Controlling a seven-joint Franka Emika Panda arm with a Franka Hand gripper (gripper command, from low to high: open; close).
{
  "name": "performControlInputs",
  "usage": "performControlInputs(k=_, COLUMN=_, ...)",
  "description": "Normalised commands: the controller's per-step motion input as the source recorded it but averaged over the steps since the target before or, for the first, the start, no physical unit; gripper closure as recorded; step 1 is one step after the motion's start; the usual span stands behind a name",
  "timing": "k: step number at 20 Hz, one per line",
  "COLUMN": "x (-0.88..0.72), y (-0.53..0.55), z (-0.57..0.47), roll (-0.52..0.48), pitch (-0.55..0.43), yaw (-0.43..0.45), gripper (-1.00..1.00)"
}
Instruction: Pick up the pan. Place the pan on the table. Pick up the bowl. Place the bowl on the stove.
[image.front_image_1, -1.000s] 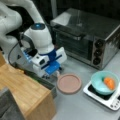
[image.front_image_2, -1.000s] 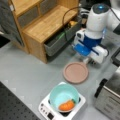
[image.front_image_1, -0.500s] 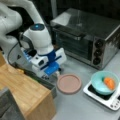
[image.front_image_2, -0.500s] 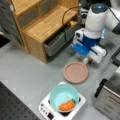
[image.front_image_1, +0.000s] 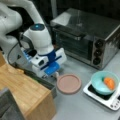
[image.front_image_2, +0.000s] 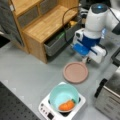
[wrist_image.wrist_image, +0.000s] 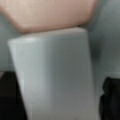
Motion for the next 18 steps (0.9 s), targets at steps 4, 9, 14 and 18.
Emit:
performControlInputs(k=4, x=0.12, y=0.08, z=0.0, roll=-0.07, pitch=0.0, yaw=-0.011, gripper=1.0)
performControlInputs(k=9, x=0.15, y=0.1, z=0.1, roll=-0.066, pitch=0.043, yaw=-0.016, gripper=1.0)
performControlInputs(k=14, x=0.17, y=0.11, z=0.36, roll=-0.057, pitch=0.138, yaw=-0.009, gripper=1.0)
performControlInputs(k=18, x=0.22, y=0.06, z=0.55, roll=-0.044, pitch=0.252, yaw=0.001, gripper=1.0)
